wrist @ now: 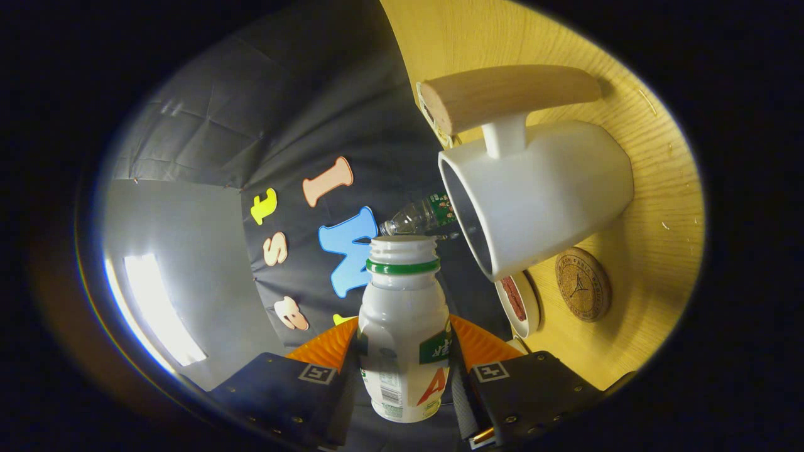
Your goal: Take the bottle from table, then pour the juice into the cup, finally place the bottle on the coaster
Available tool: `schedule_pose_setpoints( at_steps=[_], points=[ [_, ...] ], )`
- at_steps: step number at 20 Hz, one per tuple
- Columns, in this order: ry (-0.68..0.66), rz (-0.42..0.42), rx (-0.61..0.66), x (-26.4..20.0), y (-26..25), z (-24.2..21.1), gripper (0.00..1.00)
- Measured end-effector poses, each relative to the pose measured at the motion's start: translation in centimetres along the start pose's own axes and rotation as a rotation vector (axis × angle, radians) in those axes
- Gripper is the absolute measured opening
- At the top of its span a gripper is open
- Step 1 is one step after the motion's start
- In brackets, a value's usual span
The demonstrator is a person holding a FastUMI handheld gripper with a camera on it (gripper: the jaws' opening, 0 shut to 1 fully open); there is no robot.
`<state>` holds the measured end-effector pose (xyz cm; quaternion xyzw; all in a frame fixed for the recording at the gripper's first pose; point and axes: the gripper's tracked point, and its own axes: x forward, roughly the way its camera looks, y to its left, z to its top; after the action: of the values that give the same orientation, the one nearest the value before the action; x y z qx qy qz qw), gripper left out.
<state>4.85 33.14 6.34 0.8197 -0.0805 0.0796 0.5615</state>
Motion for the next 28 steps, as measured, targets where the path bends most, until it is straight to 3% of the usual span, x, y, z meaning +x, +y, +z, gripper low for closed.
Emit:
schedule_pose_setpoints(
  at_steps=[7,12,16,28],
  points=[
    [0.003,-0.029,-0.113,-0.1,-0.5,-0.1,0.64],
    [0.023,-0.09,-0.3,0.0,-1.3,-0.5,0.64],
    [0.031,-0.077,-0.441,-0.3,-0.4,-0.5,0.64],
    [0.096,-0.161,-1.211,-0.8,-0.8,-4.4,0.65]
  ],
)
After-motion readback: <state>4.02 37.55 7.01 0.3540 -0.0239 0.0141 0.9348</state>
